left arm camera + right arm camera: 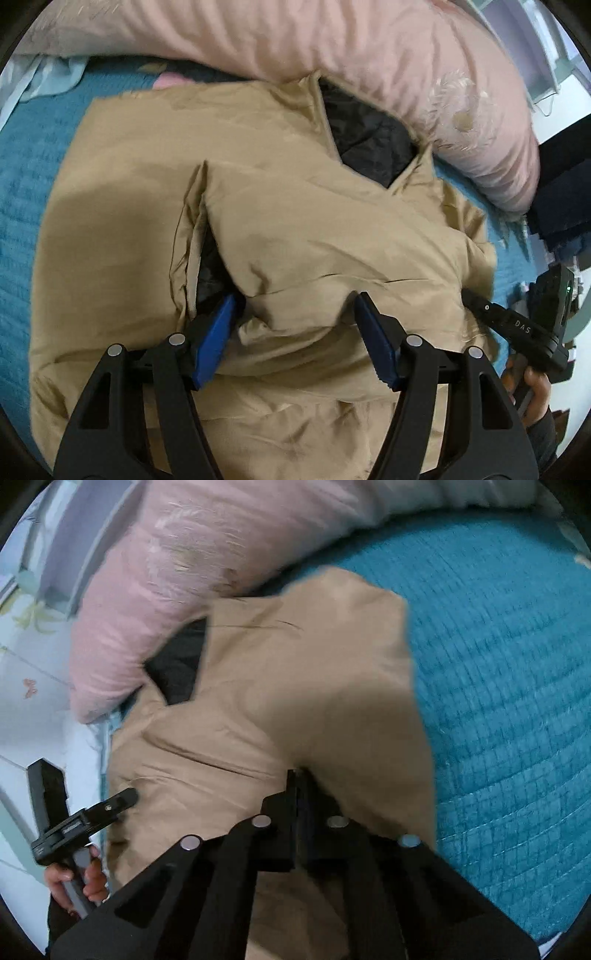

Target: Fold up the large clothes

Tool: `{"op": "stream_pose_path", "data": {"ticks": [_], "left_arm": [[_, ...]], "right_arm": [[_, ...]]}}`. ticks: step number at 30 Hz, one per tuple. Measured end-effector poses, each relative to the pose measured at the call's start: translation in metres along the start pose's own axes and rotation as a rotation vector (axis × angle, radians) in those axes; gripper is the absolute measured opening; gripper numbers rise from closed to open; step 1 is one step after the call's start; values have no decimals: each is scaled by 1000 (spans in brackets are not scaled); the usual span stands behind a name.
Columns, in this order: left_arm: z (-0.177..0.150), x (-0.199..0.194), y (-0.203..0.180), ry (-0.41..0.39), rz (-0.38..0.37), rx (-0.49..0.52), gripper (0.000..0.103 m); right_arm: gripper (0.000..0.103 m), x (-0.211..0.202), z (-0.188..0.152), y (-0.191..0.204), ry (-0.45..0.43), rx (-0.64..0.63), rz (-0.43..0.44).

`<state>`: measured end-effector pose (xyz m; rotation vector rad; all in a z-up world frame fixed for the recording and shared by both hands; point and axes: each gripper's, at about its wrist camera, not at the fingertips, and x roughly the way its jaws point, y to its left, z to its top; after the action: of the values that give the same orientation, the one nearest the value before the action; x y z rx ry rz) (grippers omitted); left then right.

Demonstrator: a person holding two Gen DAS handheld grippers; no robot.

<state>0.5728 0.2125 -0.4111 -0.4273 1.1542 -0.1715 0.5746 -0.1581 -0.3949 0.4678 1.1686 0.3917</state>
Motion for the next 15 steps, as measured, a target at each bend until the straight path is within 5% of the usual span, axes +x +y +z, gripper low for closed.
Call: {"op": "stream_pose_path", "data": {"ticks": [3, 8, 15], "left_arm": [[9, -26, 5, -49, -12, 29, 68], [33, -46, 41, -86, 78, 23, 73], [63, -49, 100, -76, 213, -38, 73]], "right_arm": [[44, -26, 5, 17, -67, -53, 2], [52, -46, 25, 30, -145, -133, -96], [55, -42, 45, 2, -124, -82, -178]]}}
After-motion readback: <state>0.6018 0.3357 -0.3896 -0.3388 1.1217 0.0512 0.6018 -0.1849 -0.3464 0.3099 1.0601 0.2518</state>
